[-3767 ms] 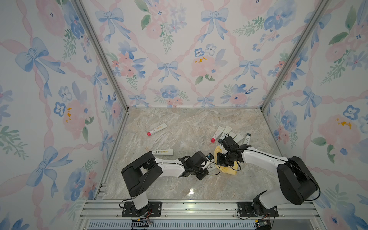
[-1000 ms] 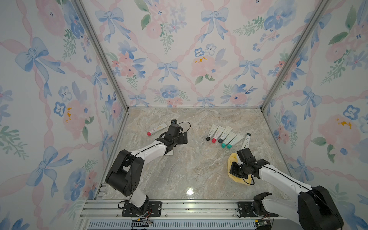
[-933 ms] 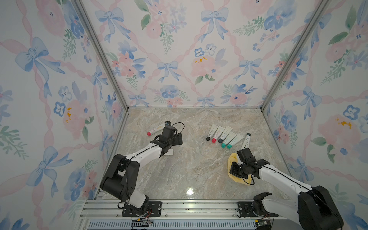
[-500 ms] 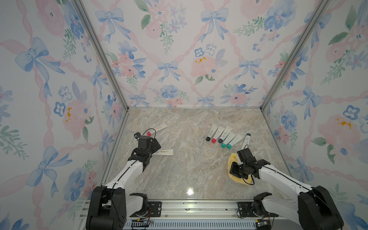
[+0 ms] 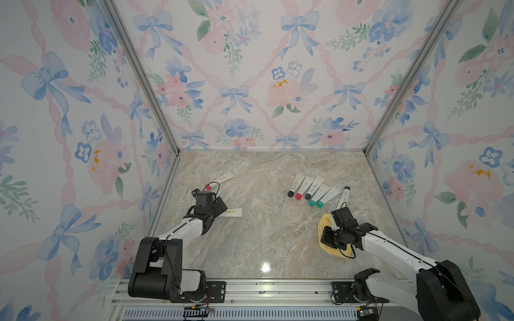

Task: Wipe the surface of the toothpaste tube
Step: Move the toothpaste to the center of the board.

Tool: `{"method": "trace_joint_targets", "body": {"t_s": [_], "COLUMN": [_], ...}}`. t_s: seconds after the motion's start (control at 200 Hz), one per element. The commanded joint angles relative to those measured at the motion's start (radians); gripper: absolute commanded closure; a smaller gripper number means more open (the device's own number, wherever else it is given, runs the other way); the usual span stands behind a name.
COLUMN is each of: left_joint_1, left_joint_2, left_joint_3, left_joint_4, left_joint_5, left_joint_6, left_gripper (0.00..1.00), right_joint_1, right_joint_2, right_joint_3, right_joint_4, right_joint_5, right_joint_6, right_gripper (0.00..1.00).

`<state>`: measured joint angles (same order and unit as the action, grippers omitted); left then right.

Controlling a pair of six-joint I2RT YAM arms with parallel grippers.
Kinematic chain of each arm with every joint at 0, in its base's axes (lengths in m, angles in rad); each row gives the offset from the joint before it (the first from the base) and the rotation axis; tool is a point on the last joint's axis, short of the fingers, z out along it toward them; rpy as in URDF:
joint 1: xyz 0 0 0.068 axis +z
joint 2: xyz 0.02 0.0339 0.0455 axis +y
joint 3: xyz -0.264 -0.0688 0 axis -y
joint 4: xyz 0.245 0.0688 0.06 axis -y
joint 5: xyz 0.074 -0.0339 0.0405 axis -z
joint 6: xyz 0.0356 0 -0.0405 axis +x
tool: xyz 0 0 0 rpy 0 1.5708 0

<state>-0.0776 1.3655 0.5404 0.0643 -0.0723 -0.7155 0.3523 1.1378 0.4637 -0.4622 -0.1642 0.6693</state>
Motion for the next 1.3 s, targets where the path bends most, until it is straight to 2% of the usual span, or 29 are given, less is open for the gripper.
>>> {"method": "trace_joint_targets", "body": {"t_s": [0.0,0.255,0.675,1.005,1.295], "left_joint_1": [-0.005,-0.05,-0.292,-0.454,-0.469], "left_joint_2": [0.024,0.057,0.075,0.188,0.254], "left_joint_3": [-0.002,0.005,0.021,0.131,0.132], "left_joint_4": [0.032,0.048,0.059,0.093,0.089], "left_joint_5": [0.037,0.054,0.048,0.057,0.041], "left_joint_6": [0.016,0.023,-0.009,-0.014,0.032], "left_gripper": [0.02,0.02,0.04,0.06,0.07], "right_joint_1": [-0.01,-0.01,-0.011,-0.01,-0.01], "right_joint_2": [0.011,0.001,0.018,0.035,0.037], "right_joint_3": [-0.03,-0.032,-0.027,-0.022,-0.024], "right_joint_4": [0.023,0.021,0.027,0.026,0.025], "right_joint_5": [0.001,0.005,0.003,0.003,0.008], "right_joint_6": [-0.013,-0.011,-0.011,-0.011,-0.009], "right_gripper": [0.92,0.92,0.92,0.92,0.92]}}
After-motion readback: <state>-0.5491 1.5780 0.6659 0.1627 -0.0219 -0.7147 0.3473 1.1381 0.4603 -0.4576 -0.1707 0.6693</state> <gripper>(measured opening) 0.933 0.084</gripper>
